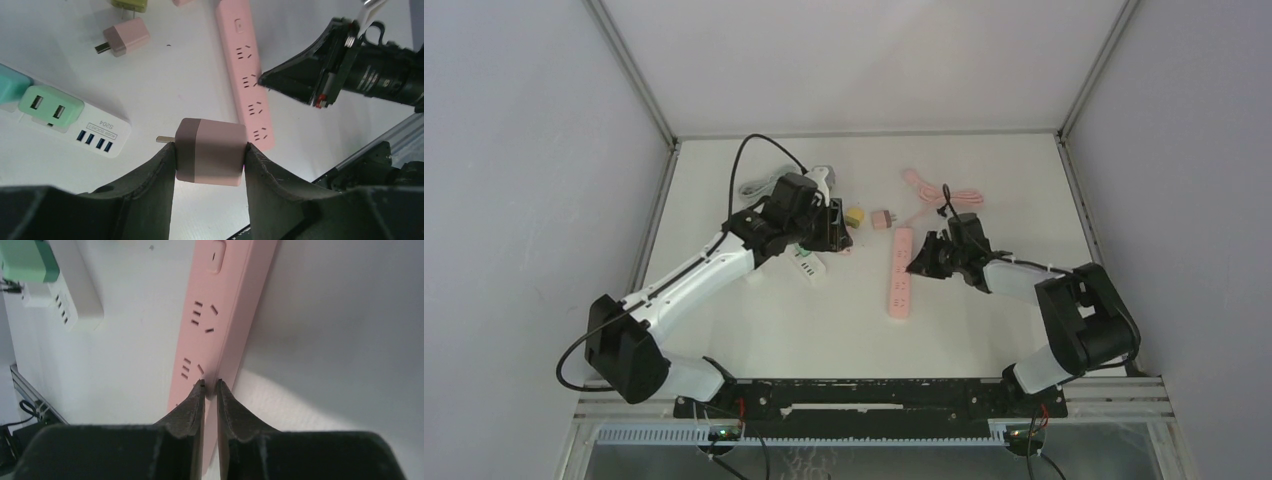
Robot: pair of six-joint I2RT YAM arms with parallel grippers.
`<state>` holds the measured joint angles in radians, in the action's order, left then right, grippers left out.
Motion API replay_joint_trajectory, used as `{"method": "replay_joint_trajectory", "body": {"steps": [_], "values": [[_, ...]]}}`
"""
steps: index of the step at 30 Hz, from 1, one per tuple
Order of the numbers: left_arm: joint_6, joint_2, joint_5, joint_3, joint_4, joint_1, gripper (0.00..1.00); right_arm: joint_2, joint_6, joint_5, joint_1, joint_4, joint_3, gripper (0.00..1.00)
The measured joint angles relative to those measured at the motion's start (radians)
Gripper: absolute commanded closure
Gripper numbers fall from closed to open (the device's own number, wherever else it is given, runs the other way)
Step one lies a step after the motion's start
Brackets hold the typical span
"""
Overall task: Insert the plug
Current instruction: Move the socket to the center of the board, then insert the plug into the socket.
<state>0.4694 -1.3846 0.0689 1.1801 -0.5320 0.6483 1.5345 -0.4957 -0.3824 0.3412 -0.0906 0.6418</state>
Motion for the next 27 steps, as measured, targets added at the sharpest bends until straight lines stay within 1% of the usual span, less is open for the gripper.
{"method": "replay_joint_trajectory", "body": {"steps": [2, 6, 9, 11, 17, 22, 27], "values": [[0.013, 0.007, 0.017, -0.014, 0.014, 0.0, 0.73, -0.027, -0.01, 0.019, 0.047, 0.001, -0.021, 0.82], [0.053, 0.021, 0.045, -0.057, 0.062, 0.0, 0.73, -0.11, -0.03, 0.039, 0.152, 0.081, -0.053, 0.78], [0.093, 0.033, 0.061, -0.093, 0.095, 0.0, 0.73, -0.206, -0.051, 0.064, 0.206, 0.164, -0.068, 0.69], [0.124, 0.042, 0.067, -0.116, 0.119, 0.0, 0.73, -0.288, -0.072, 0.089, 0.221, 0.202, -0.068, 0.6], [0.243, 0.07, 0.065, -0.18, 0.196, 0.004, 0.74, -0.498, -0.126, 0.181, 0.249, 0.253, -0.058, 0.4], [0.356, 0.079, 0.065, -0.228, 0.267, 0.014, 0.75, -0.579, -0.158, 0.279, 0.319, 0.273, -0.021, 0.28], [0.452, 0.079, 0.066, -0.261, 0.327, 0.024, 0.74, -0.595, -0.164, 0.403, 0.406, 0.271, 0.024, 0.21]]}}
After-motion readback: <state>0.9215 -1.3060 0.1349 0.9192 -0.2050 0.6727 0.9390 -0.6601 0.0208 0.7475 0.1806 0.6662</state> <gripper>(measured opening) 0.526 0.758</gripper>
